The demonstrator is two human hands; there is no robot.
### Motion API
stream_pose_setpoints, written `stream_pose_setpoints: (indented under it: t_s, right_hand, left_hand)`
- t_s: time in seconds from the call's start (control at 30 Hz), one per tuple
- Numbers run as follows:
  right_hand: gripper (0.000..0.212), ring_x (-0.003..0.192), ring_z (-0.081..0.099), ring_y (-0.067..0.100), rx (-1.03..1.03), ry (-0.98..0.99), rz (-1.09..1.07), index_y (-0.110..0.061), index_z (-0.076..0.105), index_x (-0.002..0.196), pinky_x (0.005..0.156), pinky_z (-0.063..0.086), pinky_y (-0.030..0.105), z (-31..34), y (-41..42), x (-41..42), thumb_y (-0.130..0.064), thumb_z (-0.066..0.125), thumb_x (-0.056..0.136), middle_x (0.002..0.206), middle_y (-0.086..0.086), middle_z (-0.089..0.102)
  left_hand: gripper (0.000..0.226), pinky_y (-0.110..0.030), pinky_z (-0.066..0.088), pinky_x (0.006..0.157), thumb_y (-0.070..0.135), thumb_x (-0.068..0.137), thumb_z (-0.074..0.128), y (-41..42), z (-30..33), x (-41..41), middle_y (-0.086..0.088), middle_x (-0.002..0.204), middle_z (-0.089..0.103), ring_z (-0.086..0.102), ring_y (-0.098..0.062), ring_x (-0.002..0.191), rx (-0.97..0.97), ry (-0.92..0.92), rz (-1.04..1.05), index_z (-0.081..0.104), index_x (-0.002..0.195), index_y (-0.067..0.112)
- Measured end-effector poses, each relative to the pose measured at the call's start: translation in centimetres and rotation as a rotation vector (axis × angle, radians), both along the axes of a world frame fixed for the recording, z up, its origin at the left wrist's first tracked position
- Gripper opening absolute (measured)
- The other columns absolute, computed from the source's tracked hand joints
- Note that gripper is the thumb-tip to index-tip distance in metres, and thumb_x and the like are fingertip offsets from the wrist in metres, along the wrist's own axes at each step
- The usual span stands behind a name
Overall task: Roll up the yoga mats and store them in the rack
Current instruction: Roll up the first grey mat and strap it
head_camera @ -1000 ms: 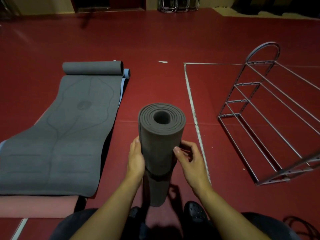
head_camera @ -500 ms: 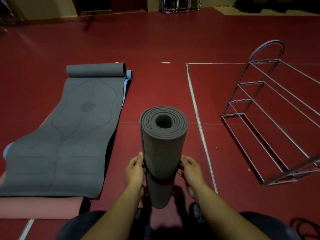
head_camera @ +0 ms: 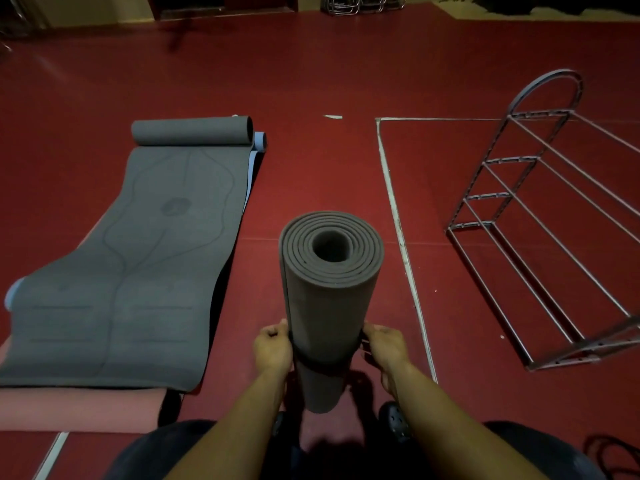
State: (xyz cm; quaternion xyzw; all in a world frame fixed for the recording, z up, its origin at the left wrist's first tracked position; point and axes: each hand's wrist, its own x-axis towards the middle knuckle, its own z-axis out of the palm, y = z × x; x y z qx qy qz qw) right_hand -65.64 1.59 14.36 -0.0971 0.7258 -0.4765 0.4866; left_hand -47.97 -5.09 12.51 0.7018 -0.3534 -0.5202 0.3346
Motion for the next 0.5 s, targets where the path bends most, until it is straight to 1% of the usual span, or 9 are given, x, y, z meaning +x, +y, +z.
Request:
stream_pose_setpoints:
  t_s: [0.1, 0.13, 0.2, 0.23, 0.27, 0.3, 0.37, 0.43, 0.5]
  right_hand:
    - [0.032, 0.081, 0.058, 0.022, -0.032, 0.019, 0.006, -0.005, 0.068, 0.089, 0.074, 0.047, 0.035, 1.2, 0.2, 0.0, -0.032, 0.060, 0.103, 0.087, 0.010, 0.069]
    - [0.038, 0.084, 0.062, 0.022, -0.047, 0.034, -0.009, -0.001, 0.070, 0.093, 0.078, 0.048, 0.037, 1.8, 0.3, 0.0, -0.035, 0.059, 0.104, 0.090, 0.010, 0.071]
    - [0.047, 0.091, 0.067, 0.030, -0.098, 0.090, -0.063, 0.005, 0.069, 0.102, 0.087, 0.051, 0.043, 3.2, 0.3, -0.1, -0.039, 0.055, 0.105, 0.094, 0.016, 0.071]
    - [0.045, 0.097, 0.069, 0.033, -0.137, 0.134, -0.079, 0.001, 0.069, 0.103, 0.093, 0.052, 0.047, 4.3, 0.3, -0.1, -0.041, 0.053, 0.106, 0.102, 0.019, 0.073]
    - [0.040, 0.103, 0.069, 0.029, -0.192, 0.175, -0.091, -0.008, 0.071, 0.102, 0.100, 0.052, 0.049, 5.5, 0.2, 0.0, -0.043, 0.051, 0.106, 0.107, 0.015, 0.074]
    - [0.035, 0.105, 0.069, 0.022, -0.263, 0.213, -0.106, -0.017, 0.071, 0.102, 0.105, 0.051, 0.047, 7.1, 0.3, 0.3, -0.044, 0.049, 0.107, 0.109, 0.007, 0.074]
    - [0.036, 0.107, 0.069, 0.010, -0.445, 0.245, -0.137, -0.022, 0.071, 0.108, 0.107, 0.050, 0.041, 10.8, 0.3, 0.8, -0.048, 0.046, 0.106, 0.112, -0.003, 0.075]
    - [0.051, 0.113, 0.067, 0.007, -0.595, 0.217, -0.086, -0.023, 0.070, 0.118, 0.104, 0.050, 0.034, 14.3, 0.6, 1.4, -0.064, 0.047, 0.100, 0.118, -0.007, 0.074]
    - [0.064, 0.119, 0.062, 0.000, -0.630, 0.215, 0.071, -0.029, 0.065, 0.129, 0.104, 0.048, 0.028, 16.9, 1.0, 2.6, -0.075, 0.053, 0.087, 0.126, -0.014, 0.069]
  left_hand:
    - [0.040, -0.051, 0.054, 0.085, 0.028, 0.105, 0.055, 0.3, 1.2, -0.4, -0.035, 0.114, 0.064, 0.064, -0.035, 0.085, 0.007, 0.014, -0.015, 0.060, 0.100, -0.012]
    - [0.046, -0.052, 0.052, 0.091, 0.032, 0.106, 0.052, 0.4, 2.1, -0.6, -0.034, 0.115, 0.063, 0.065, -0.041, 0.095, -0.006, 0.007, -0.008, 0.059, 0.109, -0.013]
    - [0.047, -0.050, 0.049, 0.097, 0.041, 0.107, 0.047, 0.7, 4.1, -0.8, -0.028, 0.114, 0.066, 0.063, -0.042, 0.109, -0.047, 0.027, 0.052, 0.062, 0.116, -0.003]
    - [0.046, -0.050, 0.049, 0.099, 0.046, 0.107, 0.046, 0.7, 5.5, -0.8, -0.020, 0.113, 0.069, 0.063, -0.039, 0.110, -0.085, 0.058, 0.079, 0.063, 0.116, 0.005]
    - [0.047, -0.050, 0.050, 0.101, 0.052, 0.106, 0.044, 0.6, 7.0, -0.9, -0.013, 0.114, 0.070, 0.064, -0.034, 0.110, -0.137, 0.097, 0.097, 0.064, 0.117, 0.011]
    - [0.050, -0.052, 0.049, 0.105, 0.058, 0.103, 0.044, 0.5, 8.7, -0.9, -0.007, 0.116, 0.071, 0.064, -0.030, 0.113, -0.204, 0.153, 0.114, 0.065, 0.119, 0.016]
    - [0.064, -0.052, 0.046, 0.110, 0.071, 0.096, 0.043, 0.4, 12.2, -0.5, -0.002, 0.126, 0.070, 0.063, -0.024, 0.121, -0.345, 0.253, 0.145, 0.067, 0.126, 0.020]
    - [0.076, -0.049, 0.047, 0.110, 0.082, 0.087, 0.043, 0.8, 15.4, -0.1, -0.001, 0.129, 0.069, 0.063, -0.021, 0.124, -0.503, 0.324, 0.116, 0.068, 0.128, 0.023]
    - [0.074, -0.043, 0.048, 0.108, 0.082, 0.084, 0.047, 2.0, 17.8, -0.2, 0.005, 0.128, 0.070, 0.063, -0.015, 0.123, -0.596, 0.329, -0.013, 0.067, 0.128, 0.027]
